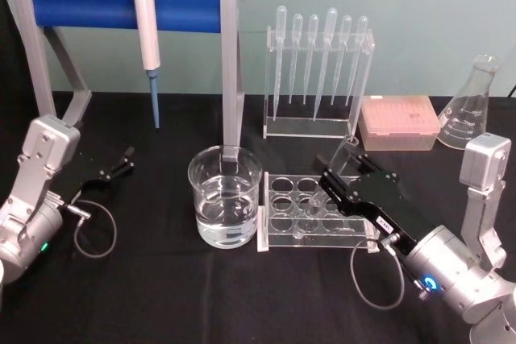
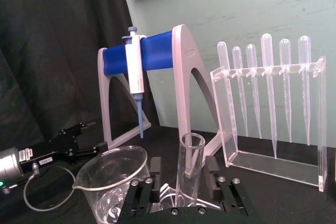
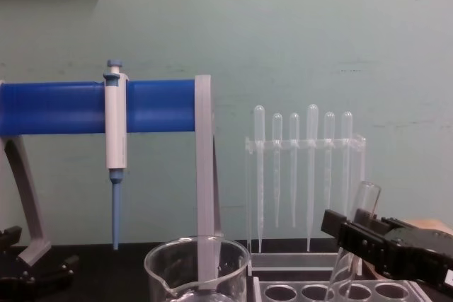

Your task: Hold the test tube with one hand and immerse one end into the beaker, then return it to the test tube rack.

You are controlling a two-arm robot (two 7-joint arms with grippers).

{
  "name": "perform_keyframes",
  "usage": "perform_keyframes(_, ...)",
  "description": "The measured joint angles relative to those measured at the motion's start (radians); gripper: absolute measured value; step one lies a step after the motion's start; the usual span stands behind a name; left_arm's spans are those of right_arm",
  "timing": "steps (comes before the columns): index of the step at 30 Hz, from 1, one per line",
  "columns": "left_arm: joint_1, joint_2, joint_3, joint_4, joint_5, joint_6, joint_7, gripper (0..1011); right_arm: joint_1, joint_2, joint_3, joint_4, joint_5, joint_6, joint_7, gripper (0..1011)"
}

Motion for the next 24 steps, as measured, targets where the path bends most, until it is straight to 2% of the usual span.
perform_keyframes(5, 0.0, 0.0, 0.0, 0.0, 0.0, 0.0, 0.0, 1000, -0.006, -0.011, 0.012, -0.005, -0.005, 0.007, 0.007, 381)
perform_keyframes(6, 0.0, 0.0, 0.0, 0.0, 0.0, 0.0, 0.0, 1000, -0.006, -0.011, 0.012, -0.005, -0.005, 0.007, 0.007, 381)
perform_keyframes(9, 0.0, 0.0, 0.0, 0.0, 0.0, 0.0, 0.0, 1000, -0.009, -0.017, 0.021, -0.01, -0.008, 0.01, 0.01, 257)
perform_keyframes(11, 0.0, 0.0, 0.0, 0.0, 0.0, 0.0, 0.0, 1000, -0.012, -0.021, 0.027, -0.014, -0.012, 0.013, 0.01, 228)
perform_keyframes(18, 0.0, 0.0, 0.0, 0.0, 0.0, 0.0, 0.0, 1000, -0.017, -0.019, 0.04, -0.053, -0.041, 0.039, 0.008, 225)
perform_keyframes(24, 0.0, 0.0, 0.0, 0.0, 0.0, 0.0, 0.0, 1000, 0.002, 0.012, 0.043, -0.127, -0.087, 0.109, 0.005, 224)
